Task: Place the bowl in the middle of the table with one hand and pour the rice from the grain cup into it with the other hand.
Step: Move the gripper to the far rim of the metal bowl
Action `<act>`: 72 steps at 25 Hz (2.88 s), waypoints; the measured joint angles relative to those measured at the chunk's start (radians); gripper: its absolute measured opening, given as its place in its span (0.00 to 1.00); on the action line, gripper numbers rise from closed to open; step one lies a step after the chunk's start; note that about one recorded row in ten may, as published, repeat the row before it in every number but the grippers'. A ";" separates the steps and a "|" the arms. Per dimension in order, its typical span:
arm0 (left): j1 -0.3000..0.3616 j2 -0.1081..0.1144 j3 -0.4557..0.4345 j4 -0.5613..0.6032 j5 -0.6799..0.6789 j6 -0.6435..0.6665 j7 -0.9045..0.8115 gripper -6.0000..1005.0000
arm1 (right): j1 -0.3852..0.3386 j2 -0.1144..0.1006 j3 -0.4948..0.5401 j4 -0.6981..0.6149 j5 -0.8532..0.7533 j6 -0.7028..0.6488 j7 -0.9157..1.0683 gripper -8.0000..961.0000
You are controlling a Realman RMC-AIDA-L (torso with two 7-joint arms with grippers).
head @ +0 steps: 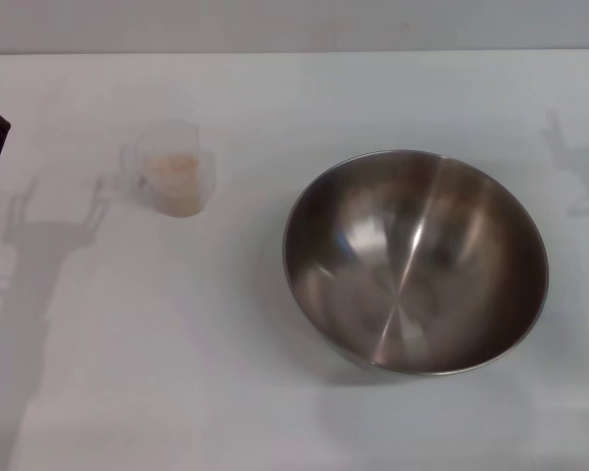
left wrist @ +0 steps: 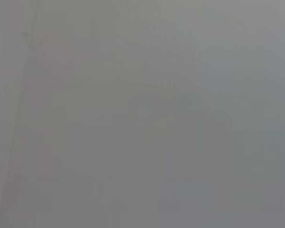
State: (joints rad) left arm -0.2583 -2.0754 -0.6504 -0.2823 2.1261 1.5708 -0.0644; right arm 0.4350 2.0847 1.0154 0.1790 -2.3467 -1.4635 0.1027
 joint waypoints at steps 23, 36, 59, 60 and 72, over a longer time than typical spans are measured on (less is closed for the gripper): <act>-0.009 -0.001 -0.002 0.008 0.001 -0.025 0.000 0.81 | -0.049 -0.122 0.007 0.372 -0.110 0.419 0.125 0.77; -0.013 0.001 -0.002 0.009 -0.002 -0.021 0.000 0.81 | -0.177 -0.209 0.211 1.196 -0.402 1.591 0.143 0.77; -0.017 0.002 -0.018 0.023 -0.002 -0.018 -0.001 0.80 | 0.134 -0.019 0.709 1.514 -0.410 3.045 -0.323 0.77; -0.017 0.002 -0.018 0.023 -0.002 -0.018 -0.001 0.79 | 0.134 -0.019 0.709 1.514 -0.410 3.045 -0.323 0.77; -0.023 -0.001 -0.018 0.019 -0.002 -0.021 -0.001 0.79 | 0.141 -0.012 0.708 1.371 -0.423 3.011 -0.383 0.77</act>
State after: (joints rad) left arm -0.2811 -2.0768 -0.6687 -0.2636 2.1246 1.5494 -0.0653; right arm 0.5760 2.0729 1.7236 1.5502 -2.7698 1.5473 -0.2807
